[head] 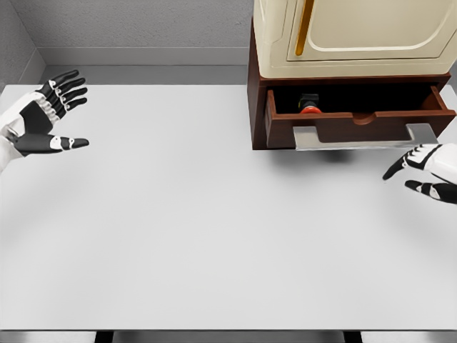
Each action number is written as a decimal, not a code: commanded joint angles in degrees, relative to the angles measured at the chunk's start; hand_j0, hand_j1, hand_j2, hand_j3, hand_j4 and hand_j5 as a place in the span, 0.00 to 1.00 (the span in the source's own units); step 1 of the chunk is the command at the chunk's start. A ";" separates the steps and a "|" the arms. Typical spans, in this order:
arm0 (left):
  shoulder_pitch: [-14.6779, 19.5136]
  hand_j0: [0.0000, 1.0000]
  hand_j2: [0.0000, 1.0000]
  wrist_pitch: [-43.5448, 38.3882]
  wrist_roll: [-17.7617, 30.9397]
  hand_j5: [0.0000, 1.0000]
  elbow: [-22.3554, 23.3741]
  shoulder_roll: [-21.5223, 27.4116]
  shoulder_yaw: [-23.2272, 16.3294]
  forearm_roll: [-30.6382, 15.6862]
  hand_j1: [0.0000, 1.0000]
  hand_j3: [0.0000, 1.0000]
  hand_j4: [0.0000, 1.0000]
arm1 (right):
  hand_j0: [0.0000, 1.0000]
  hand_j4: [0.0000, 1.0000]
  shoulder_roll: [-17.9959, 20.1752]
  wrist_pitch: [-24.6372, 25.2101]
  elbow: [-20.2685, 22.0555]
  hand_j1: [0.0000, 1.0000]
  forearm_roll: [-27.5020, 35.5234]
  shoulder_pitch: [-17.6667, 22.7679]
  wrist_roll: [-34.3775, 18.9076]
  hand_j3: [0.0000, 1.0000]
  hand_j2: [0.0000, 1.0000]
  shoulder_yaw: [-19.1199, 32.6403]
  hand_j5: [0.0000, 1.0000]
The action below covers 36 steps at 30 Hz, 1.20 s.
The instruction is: Put the switch into the drawer with left arm, and close the drawer with right arm
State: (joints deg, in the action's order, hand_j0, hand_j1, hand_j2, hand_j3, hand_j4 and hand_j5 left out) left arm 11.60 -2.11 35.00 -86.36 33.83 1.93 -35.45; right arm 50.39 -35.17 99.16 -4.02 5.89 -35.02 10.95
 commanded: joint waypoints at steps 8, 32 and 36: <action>0.00 1.00 1.00 0.00 0.00 1.00 -0.04 0.09 0.09 -0.32 1.00 1.00 1.00 | 0.58 0.58 -0.12 0.17 -5.64 0.58 0.06 -6.68 0.02 0.58 0.58 -5.59 0.58; 0.00 1.00 1.00 0.00 0.00 1.00 -0.04 0.01 0.01 -0.23 1.00 1.00 1.00 | 0.61 0.61 -2.23 0.17 -15.48 0.61 -2.13 -21.18 0.02 0.61 0.61 -16.31 0.61; -0.09 1.00 1.00 0.00 0.00 1.00 -0.04 0.01 0.01 -0.23 1.00 1.00 1.00 | 0.62 0.62 -2.93 0.17 -17.33 0.62 -2.22 -23.38 0.02 0.62 0.62 -17.98 0.62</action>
State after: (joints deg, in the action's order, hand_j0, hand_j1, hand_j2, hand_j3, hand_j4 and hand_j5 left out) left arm 11.60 -2.11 35.00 -86.36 33.79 1.95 -35.34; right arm 47.71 -35.09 82.87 -6.46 -18.11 -35.10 -5.92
